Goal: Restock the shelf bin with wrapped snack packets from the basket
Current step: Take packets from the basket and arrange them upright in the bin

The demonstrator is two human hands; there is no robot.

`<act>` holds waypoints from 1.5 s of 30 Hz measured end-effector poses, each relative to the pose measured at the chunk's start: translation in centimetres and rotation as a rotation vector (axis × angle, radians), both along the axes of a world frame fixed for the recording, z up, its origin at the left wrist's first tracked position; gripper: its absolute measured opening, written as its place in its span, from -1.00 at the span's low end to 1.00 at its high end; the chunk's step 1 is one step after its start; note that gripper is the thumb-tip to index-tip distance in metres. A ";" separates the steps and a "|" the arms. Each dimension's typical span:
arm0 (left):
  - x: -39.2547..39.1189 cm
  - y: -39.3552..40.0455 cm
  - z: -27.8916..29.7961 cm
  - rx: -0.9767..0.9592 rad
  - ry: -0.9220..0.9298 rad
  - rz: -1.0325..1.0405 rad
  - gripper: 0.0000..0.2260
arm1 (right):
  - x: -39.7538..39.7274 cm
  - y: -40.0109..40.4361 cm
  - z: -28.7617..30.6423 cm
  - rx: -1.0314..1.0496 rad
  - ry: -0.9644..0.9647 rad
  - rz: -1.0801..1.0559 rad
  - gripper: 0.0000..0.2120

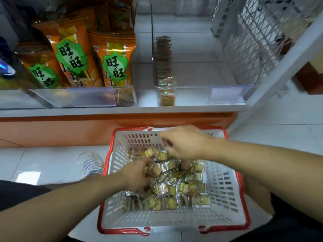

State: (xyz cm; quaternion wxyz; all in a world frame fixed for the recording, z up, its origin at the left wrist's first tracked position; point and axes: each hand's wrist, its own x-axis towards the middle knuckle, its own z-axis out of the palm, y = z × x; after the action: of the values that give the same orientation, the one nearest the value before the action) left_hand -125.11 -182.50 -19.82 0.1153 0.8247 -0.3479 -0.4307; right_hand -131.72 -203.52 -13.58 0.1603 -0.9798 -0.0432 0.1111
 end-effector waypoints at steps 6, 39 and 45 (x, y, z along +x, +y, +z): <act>-1.0 3.2 -6.3 0.289 -0.085 -0.350 -0.54 | -5.9 0.6 -16.8 -0.085 0.673 -0.181 -0.40; -5.1 -1.9 -17.6 0.300 -0.078 -0.575 -0.23 | -6.5 3.8 -23.8 0.059 0.718 -0.045 -0.59; -5.2 -1.2 -17.5 0.220 -0.182 -0.494 -0.50 | -6.9 2.9 -23.4 0.289 0.715 -0.168 -0.79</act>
State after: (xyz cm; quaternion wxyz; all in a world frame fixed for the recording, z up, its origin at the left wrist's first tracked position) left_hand -130.30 -183.70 -37.30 -0.1147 0.7578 -0.4984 -0.4051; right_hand -138.60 -200.63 -36.95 0.3101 -0.8468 0.0807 0.4247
